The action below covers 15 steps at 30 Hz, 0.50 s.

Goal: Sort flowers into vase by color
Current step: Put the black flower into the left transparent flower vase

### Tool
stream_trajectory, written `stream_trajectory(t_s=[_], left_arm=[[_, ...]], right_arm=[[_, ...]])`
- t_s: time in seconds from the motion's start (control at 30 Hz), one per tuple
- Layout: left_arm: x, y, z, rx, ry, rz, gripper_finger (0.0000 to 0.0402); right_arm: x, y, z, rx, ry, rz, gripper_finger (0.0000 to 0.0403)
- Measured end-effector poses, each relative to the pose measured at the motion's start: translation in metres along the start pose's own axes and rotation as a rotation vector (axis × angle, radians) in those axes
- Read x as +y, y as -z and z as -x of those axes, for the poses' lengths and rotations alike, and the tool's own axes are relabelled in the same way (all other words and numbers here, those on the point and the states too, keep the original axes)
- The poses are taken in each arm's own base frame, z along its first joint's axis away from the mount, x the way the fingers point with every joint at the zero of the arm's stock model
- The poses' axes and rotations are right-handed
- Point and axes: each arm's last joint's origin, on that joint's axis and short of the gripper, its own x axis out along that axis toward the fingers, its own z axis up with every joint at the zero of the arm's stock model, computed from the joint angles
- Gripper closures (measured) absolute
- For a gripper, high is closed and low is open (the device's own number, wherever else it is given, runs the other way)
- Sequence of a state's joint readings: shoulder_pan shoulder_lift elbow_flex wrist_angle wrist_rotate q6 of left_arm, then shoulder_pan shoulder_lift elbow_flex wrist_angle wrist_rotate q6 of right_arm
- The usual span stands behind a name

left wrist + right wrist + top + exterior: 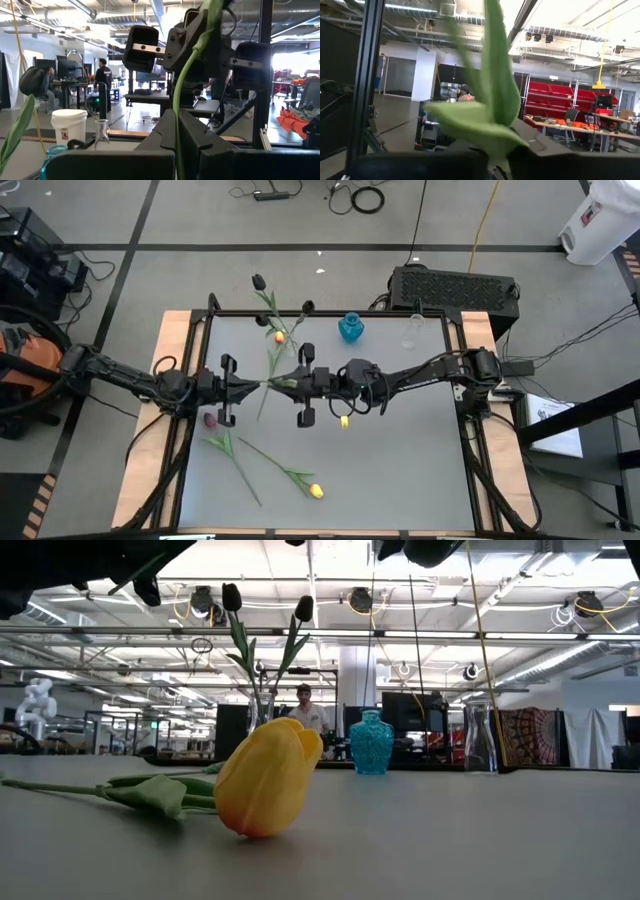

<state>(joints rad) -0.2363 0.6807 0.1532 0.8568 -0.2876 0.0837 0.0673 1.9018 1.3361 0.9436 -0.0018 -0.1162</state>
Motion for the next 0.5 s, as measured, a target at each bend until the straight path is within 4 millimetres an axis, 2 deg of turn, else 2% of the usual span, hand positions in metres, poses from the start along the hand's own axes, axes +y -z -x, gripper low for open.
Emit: stream_trajectory(t_s=[0.1, 0.33, 0.5], left_arm=[[-0.0001, 0.0002, 0.0, 0.002, 0.001, 0.0, 0.0398], [-0.0002, 0.0008, 0.0, 0.009, 0.002, 0.01, 0.0388], [-0.0004, 0.001, 0.0, 0.01, 0.011, 0.024, 0.0365]], right_arm=[[-0.0006, -0.0005, 0.0, 0.0, 0.004, 0.006, 0.0395], [-0.0004, -0.0002, 0.0, 0.004, 0.003, 0.004, 0.0399], [0.0, 0.0002, 0.0, 0.009, 0.001, 0.002, 0.0401]])
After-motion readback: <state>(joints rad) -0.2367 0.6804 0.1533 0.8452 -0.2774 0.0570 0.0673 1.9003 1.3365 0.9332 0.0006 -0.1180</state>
